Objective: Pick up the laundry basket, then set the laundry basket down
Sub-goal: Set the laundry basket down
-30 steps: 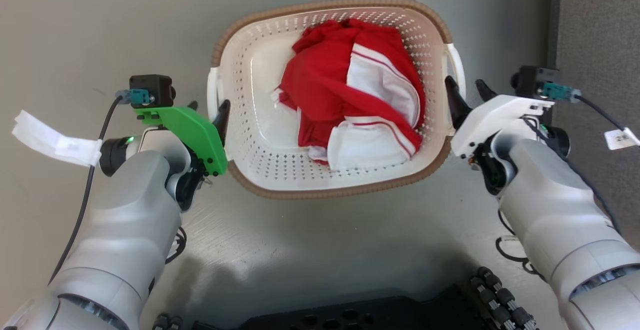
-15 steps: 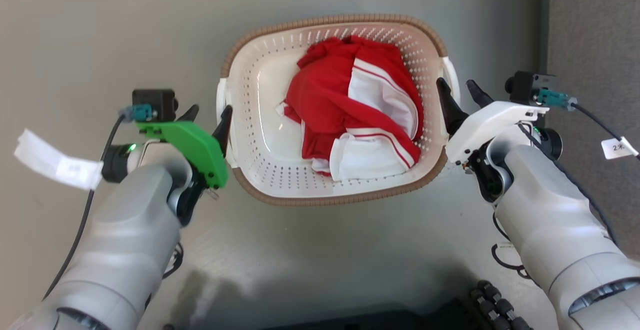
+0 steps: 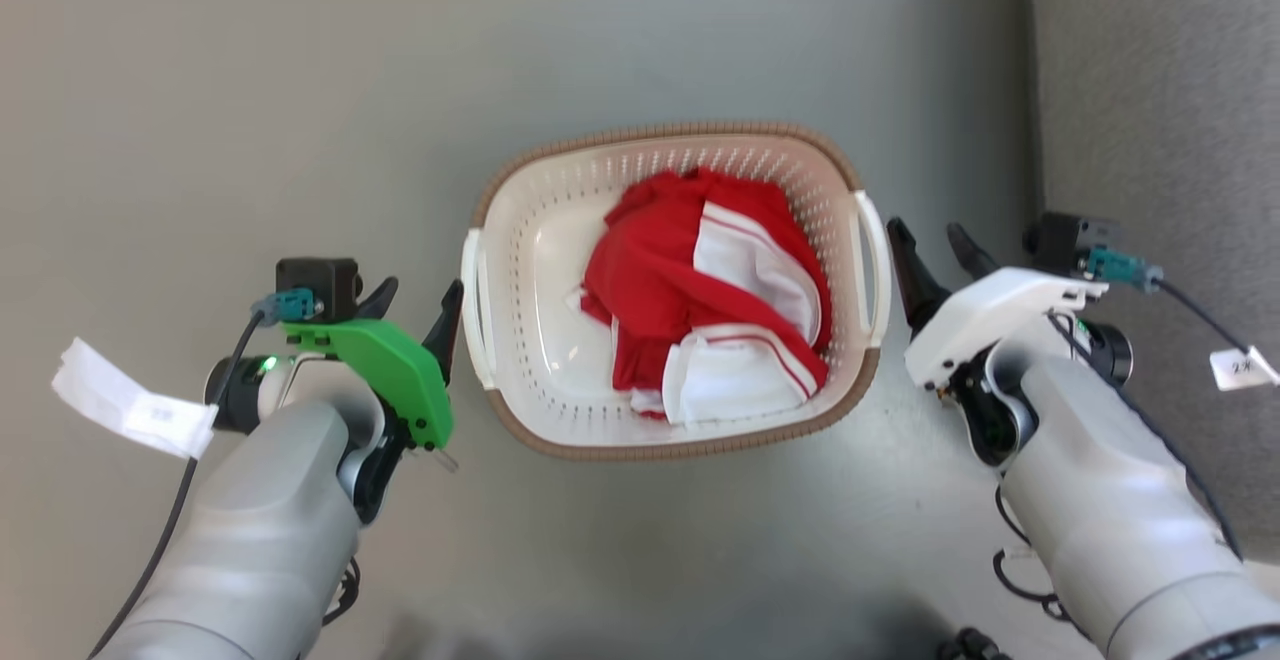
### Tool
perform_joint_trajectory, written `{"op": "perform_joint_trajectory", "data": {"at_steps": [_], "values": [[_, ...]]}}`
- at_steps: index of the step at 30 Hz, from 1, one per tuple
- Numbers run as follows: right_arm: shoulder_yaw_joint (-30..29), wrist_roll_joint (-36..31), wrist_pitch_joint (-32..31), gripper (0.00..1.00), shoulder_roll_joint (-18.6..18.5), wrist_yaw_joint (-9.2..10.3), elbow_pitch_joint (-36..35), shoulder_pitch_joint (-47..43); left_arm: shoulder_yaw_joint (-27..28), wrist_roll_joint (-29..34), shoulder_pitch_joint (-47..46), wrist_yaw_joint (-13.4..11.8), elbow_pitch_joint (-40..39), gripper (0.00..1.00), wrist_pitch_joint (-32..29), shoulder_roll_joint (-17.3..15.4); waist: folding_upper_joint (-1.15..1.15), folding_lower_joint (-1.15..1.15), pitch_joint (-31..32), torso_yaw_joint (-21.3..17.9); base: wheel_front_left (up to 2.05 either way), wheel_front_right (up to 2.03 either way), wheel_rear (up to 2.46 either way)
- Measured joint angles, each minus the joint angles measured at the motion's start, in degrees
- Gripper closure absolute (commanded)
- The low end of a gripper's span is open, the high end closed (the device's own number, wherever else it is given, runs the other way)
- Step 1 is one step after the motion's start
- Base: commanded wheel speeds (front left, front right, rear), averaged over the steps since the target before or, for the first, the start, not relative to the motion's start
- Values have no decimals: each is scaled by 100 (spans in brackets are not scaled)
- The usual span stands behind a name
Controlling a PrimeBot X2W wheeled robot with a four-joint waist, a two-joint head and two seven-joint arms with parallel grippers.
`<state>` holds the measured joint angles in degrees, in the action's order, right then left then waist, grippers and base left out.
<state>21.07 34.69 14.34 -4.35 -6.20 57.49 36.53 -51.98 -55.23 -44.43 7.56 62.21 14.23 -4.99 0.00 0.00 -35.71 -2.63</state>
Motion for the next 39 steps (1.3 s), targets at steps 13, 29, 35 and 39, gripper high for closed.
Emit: {"op": "perform_joint_trajectory", "data": {"at_steps": [13, 29, 35, 39], "values": [[-35, -455, 0, 0, -30, 25, -556, -713, 538, 335, 359, -143, -621, 0, 1, -364, 0, 0, 1044, -71, 0, 0, 0], [-441, -808, 0, 0, -172, 229, -1472, -1557, 1472, 923, 1494, -740, -2035, 0, 1, -639, 0, 0, 2361, -224, 0, 0, 0], [-603, -980, 0, 0, -304, 283, -1812, -1903, 1769, 1271, 1946, -1013, -2650, 0, 1, -746, 0, 0, 2858, -247, 0, 0, 0], [-627, -1061, 0, 0, -316, 328, -2039, -2096, 1948, 1512, 2240, -1182, -3159, 0, 2, -857, 0, -1, 3174, -258, 0, 0, 0]]}}
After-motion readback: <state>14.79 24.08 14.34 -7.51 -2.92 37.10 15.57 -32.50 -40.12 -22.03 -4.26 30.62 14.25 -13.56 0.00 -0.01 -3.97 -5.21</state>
